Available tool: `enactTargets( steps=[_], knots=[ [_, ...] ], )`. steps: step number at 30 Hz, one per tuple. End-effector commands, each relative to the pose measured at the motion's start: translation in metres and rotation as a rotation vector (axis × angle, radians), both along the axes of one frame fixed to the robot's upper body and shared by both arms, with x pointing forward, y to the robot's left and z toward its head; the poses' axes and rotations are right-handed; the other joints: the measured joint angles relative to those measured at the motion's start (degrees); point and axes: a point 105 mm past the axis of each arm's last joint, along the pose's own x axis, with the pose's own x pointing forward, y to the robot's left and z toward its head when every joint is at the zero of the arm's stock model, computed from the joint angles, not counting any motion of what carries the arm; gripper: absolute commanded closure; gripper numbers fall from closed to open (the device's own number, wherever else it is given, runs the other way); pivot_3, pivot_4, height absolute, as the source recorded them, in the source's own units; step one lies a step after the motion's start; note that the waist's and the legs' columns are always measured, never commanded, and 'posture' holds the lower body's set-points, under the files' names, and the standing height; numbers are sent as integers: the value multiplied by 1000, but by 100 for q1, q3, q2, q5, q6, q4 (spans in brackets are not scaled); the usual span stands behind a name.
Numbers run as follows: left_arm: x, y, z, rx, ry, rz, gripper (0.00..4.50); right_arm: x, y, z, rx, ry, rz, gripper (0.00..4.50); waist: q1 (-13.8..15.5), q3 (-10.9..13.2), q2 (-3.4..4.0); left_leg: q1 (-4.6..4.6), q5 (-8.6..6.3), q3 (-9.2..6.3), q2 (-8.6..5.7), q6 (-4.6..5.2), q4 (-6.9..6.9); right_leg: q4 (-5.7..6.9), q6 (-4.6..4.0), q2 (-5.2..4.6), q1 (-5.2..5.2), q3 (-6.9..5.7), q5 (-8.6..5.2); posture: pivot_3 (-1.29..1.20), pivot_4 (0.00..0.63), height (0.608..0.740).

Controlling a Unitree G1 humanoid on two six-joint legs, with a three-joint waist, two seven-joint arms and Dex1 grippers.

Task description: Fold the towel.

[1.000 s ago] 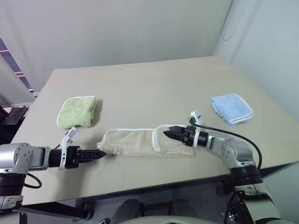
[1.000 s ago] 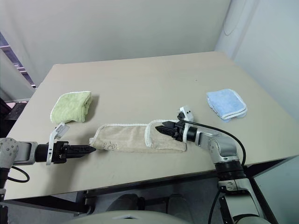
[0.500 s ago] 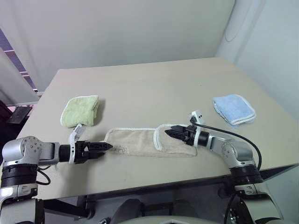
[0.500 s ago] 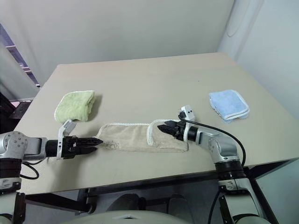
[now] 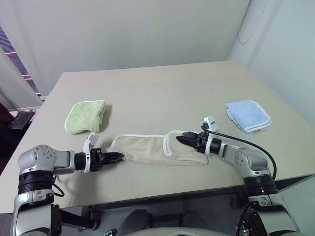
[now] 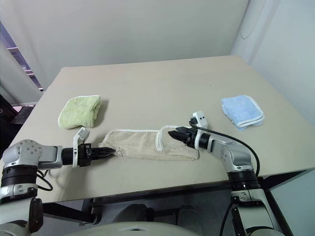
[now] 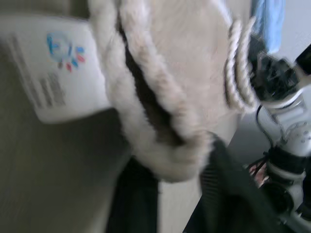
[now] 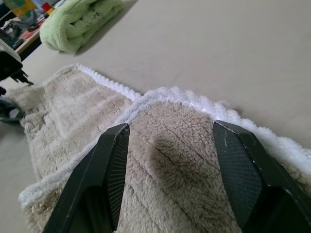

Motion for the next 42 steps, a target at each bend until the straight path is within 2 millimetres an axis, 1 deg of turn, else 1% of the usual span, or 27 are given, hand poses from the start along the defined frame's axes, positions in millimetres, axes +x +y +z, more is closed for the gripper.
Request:
enactTargets(
  steps=[1, 10, 14, 16, 17, 18, 20, 21, 23, 25, 28, 31, 34, 38, 42],
  knots=[
    [11, 5, 17, -48, -59, 47, 4478, 0, -5, 13, 4, -51, -9, 1664, -1, 0, 0, -1, 0, 0, 0, 0, 0, 0, 0, 0, 0, 0, 0, 0, 0, 740],
    [3, 8, 18, -40, -83, 30, 4478, -4, -6, 13, -8, -44, 30, 1664, -18, 1, -1, -3, 0, 0, 1, 0, -1, -7, 0, 0, -1, 0, -1, 0, 0, 740],
    [-11, -4, 24, 17, -188, -96, 4478, -15, -4, 18, 17, -41, 103, 1664, -33, 1, 0, -4, 0, 2, 2, -1, -30, -33, -2, -3, -3, 1, 1, 0, 0, 740],
    [-17, -14, 27, 96, -284, -187, 4478, -17, -6, 26, 55, -49, 109, 1664, -36, 1, -2, -10, 0, 2, 4, -1, -37, -43, -2, -4, -8, 1, 0, 0, 0, 740],
    [-19, -19, 32, 92, -319, -225, 4478, -18, -8, 33, 91, -52, 107, 1664, -24, 1, -1, -16, 0, 2, 5, -1, -41, -52, -2, -4, -11, 5, 0, 0, 0, 740],
    [-20, -23, 36, 105, -354, -262, 4478, -18, -11, 41, 135, -50, 100, 1664, -5, 1, -1, -21, 1, 2, 5, -1, -42, -55, -2, -5, -15, 4, 0, 0, 0, 740],
    [-22, -30, 40, 141, -419, -333, 4478, -24, -16, 64, 274, -64, 110, 1664, 11, 2, 0, -40, 1, 2, 4, -1, -41, -59, -2, -5, -31, 3, 1, 0, 0, 740],
    [-21, -32, 42, 168, -462, -368, 4478, -28, -18, 70, 308, -72, 117, 1664, 13, 2, 0, -45, 1, 2, 4, -1, -40, -61, -2, -6, -32, 3, 1, 0, 0, 740],
    [-15, -37, 48, 165, -515, -391, 4478, -30, -22, 74, 316, -74, 101, 1664, 15, 2, 0, -50, 1, 3, 4, -1, -41, -65, -3, -7, -35, 3, 1, 0, 0, 740],
    [-7, -44, 54, 174, -576, -429, 4478, -30, -28, 70, 290, -66, 63, 1664, 15, 2, -2, -51, 1, 2, 5, -1, -41, -68, -3, -6, -34, -1, 1, 0, 0, 740],
    [4, -61, 63, 182, -670, -505, 4478, -30, -36, 65, 264, -63, 7, 1664, 20, 2, -2, -55, 1, 6, 4, -1, -40, -70, -4, -13, -32, -5, 0, 0, 0, 740],
    [19, -83, 72, 174, -755, -566, 4478, -28, -44, 60, 242, -63, -59, 1664, 16, 3, -1, -59, 1, 12, 0, -1, -38, -70, -3, -16, -25, -5, 1, 0, 0, 740],
    [28, -108, 82, 122, -816, -650, 4478, -31, -50, 57, 226, -64, -95, 1664, 16, 4, -3, -61, 2, 13, -1, 1, -33, -71, -2, -14, -18, -5, 1, 0, 0, 740],
    [32, -140, 88, 62, -885, -780, 4478, -34, -58, 55, 210, -75, -152, 1664, 15, 5, -5, -65, 3, 13, 2, 3, -32, -71, 2, -8, -23, -4, 1, 0, 0, 740],
    [32, -172, 87, 12, -932, -900, 4478, -37, -72, 52, 187, -89, -237, 1664, 19, 6, -8, -66, 4, 13, 3, 5, -31, -71, 3, -8, -21, -2, 1, 0, 0, 740]
  ],
)
